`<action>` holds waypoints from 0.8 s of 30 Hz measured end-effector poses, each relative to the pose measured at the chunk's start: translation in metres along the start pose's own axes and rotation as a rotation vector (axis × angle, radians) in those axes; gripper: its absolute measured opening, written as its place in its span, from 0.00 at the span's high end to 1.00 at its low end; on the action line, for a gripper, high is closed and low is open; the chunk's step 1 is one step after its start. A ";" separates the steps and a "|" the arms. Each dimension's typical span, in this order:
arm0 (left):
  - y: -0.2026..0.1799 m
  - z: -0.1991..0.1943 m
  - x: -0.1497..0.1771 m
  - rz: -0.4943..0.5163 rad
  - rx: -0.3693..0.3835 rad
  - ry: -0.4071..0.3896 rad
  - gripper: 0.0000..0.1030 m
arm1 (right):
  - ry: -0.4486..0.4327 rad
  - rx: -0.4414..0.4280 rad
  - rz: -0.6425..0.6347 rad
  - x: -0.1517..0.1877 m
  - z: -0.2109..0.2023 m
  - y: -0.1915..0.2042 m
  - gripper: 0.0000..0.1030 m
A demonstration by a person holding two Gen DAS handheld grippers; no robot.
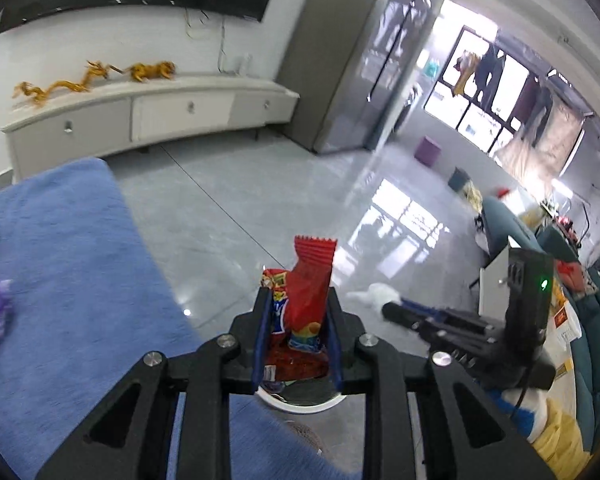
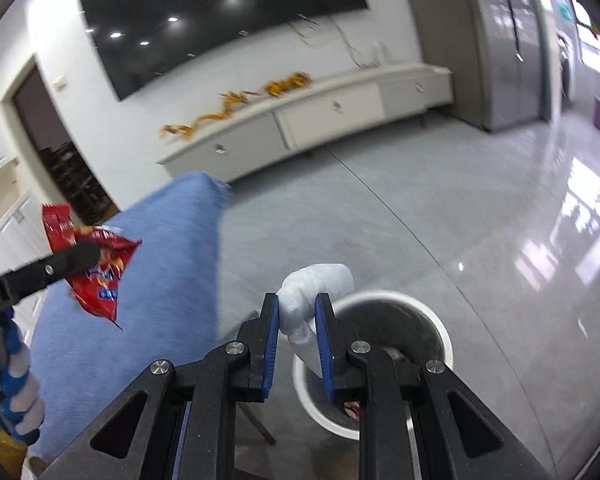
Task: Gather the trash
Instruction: 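Carry both items over the bin and open the tools to drop them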
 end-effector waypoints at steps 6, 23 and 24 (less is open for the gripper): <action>-0.016 0.057 -0.025 0.012 0.006 0.071 0.67 | 0.063 0.010 0.075 0.006 0.037 -0.042 0.80; -0.017 0.095 -0.029 -0.008 0.000 0.096 0.43 | 0.122 0.050 0.169 0.022 0.066 -0.085 0.77; -0.016 0.088 -0.028 -0.009 0.000 0.078 0.43 | 0.112 0.049 0.164 0.022 0.061 -0.082 0.77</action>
Point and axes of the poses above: each gripper's, at about its wrist camera, not at the fingertips, and z roughly the way its jaws point, y to its left, x to its underside, the point moved 4 cm from there along z, roughly the way its jaws point, and after that the axes turned 15 degrees about y, right-handed, at the moved point
